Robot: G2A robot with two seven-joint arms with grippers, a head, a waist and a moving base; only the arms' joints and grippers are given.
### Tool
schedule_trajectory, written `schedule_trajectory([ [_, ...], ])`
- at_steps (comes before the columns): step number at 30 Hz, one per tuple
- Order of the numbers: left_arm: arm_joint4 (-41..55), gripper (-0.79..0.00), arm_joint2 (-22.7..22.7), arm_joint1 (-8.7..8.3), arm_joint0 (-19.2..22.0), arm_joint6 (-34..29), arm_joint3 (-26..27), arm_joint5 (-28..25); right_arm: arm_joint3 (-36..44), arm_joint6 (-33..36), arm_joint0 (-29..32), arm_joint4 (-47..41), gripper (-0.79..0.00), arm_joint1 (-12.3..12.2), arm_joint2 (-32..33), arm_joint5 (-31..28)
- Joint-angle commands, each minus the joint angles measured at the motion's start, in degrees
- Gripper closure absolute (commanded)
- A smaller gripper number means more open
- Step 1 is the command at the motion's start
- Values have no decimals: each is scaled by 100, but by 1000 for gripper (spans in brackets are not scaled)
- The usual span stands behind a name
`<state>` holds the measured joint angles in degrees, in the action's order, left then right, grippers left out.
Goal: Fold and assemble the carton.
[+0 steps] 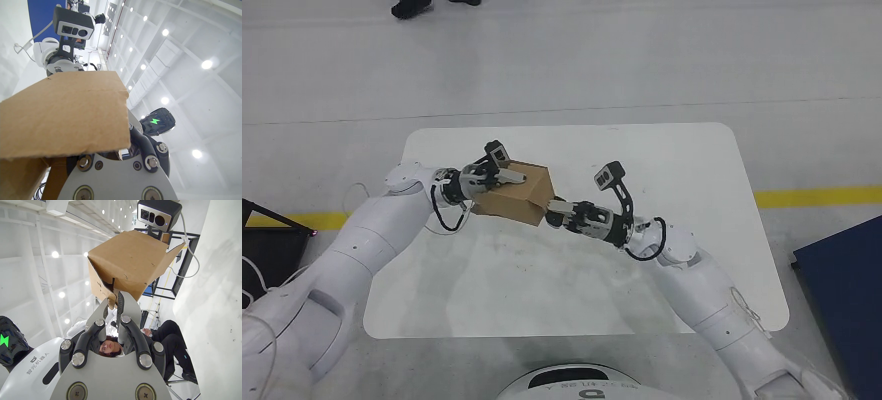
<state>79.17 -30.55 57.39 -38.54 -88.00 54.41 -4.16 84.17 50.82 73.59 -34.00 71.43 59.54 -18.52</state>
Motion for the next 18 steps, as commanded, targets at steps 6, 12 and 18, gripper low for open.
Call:
schedule_trajectory([
  [6, -96, 0, 10, -11, -16, 0, 16, 14, 187, -192, 128, 613, -462, -74, 169, 210],
  [12, -145, 0, 66, 25, -2, 0, 25, 58, 365, -294, 187, 970, -508, -96, 124, 449],
  [18, -11, 0, 97, 73, -31, 0, 57, 99, 399, -374, 156, 1062, -570, -81, 15, 508],
])
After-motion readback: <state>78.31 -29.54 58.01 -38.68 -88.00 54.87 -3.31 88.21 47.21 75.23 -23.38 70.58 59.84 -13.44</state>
